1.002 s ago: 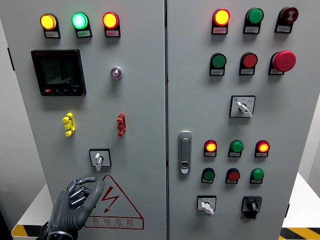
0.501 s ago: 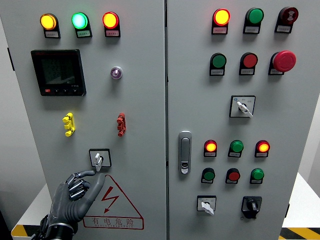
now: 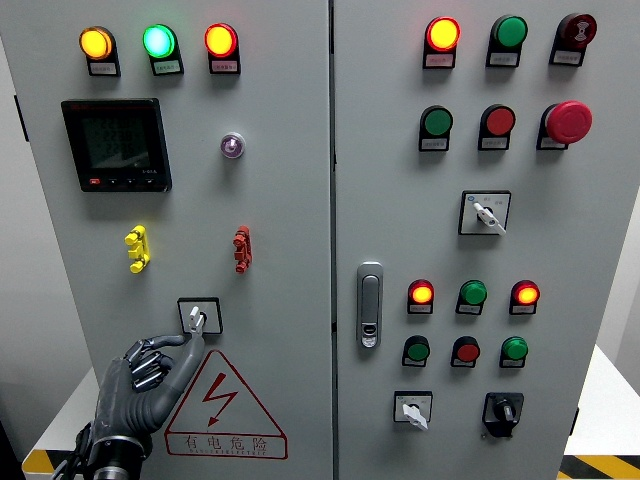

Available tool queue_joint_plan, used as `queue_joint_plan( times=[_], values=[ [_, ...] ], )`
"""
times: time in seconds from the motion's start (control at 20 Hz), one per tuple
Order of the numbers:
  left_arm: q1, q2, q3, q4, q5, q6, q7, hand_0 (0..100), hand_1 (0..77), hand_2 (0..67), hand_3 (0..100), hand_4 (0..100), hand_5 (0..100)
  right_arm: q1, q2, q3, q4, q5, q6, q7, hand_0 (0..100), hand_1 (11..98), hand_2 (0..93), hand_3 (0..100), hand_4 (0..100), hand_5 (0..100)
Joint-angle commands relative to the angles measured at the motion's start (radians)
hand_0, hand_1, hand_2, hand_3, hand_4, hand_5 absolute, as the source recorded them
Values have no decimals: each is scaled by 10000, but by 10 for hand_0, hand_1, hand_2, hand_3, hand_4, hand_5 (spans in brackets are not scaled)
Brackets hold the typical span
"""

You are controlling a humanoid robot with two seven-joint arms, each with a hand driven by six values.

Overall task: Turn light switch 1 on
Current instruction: 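Close the left hand fingers around the rotary switch knob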

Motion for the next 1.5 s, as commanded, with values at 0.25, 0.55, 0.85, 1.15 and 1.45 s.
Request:
queue_joint_plan(
  times=[0.25, 0.55, 0.85, 1.15, 1.45],
  values=[
    [-188, -5, 14, 76, -26, 1, 169, 0, 673, 471, 883, 1000, 716, 1, 0, 0, 0, 0, 0, 5, 0, 226, 0, 111, 230, 146],
    [-510, 41, 29, 91, -57, 32, 523, 0, 665, 472, 884, 1000, 713, 16, 0, 0, 0, 0, 0, 5, 0, 225, 0, 111, 230, 146],
    [-602, 117, 14, 91, -57, 32, 1014, 0, 655, 475, 887, 1000, 728, 0, 0, 0, 0, 0, 0, 5, 0, 225, 0, 111, 230, 146],
    [-664, 102, 29, 76, -57, 32, 1321, 0, 650, 484, 894, 1000, 728, 16, 0, 0, 0, 0, 0, -10, 0, 225, 0, 110, 230, 146],
    [-802, 102, 29, 76, -57, 32, 1505, 0, 642, 499, 899, 1000, 728, 0, 0, 0, 0, 0, 0, -10, 0, 225, 0, 109, 230, 146]
  ],
)
